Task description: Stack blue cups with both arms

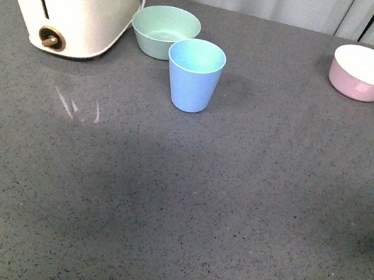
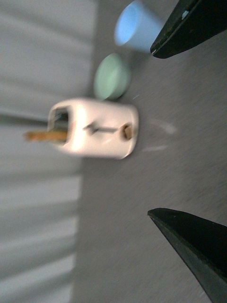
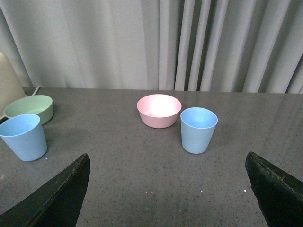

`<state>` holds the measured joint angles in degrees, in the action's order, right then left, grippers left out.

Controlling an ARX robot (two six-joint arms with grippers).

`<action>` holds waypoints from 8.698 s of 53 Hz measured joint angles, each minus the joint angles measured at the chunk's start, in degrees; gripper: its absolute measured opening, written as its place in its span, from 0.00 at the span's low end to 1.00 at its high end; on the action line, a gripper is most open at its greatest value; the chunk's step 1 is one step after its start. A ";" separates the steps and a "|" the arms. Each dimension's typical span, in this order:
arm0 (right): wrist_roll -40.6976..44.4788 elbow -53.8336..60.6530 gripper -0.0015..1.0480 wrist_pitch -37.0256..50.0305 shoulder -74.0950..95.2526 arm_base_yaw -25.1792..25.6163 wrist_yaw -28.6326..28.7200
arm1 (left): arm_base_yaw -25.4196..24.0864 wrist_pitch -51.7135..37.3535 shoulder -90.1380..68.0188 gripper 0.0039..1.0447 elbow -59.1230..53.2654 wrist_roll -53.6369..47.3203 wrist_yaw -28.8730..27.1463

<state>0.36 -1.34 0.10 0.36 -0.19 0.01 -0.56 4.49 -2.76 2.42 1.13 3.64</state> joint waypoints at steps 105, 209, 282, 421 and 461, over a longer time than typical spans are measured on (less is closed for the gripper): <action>0.00 0.00 0.91 0.00 -0.07 0.00 0.00 | 25.55 7.56 -120.10 0.92 81.26 35.30 -3.85; 0.02 -0.02 0.91 0.00 -0.07 0.00 0.00 | 46.38 18.45 -124.91 0.78 90.42 41.88 -3.28; 0.00 -0.02 0.91 -0.02 -0.09 0.00 -0.02 | 10.25 -58.25 -65.77 0.01 12.13 -0.22 -12.48; 14.60 -18.47 0.91 19.69 60.78 13.46 4.90 | 0.79 -4.52 2.21 0.79 -1.53 -0.50 -3.65; 30.51 -58.55 0.91 10.19 108.15 3.96 -1.64 | 0.79 -4.52 2.21 0.92 -1.53 -0.61 -3.65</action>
<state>30.87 -59.90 10.28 108.51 3.77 -1.63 0.23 -0.03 -0.56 0.89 0.51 -0.01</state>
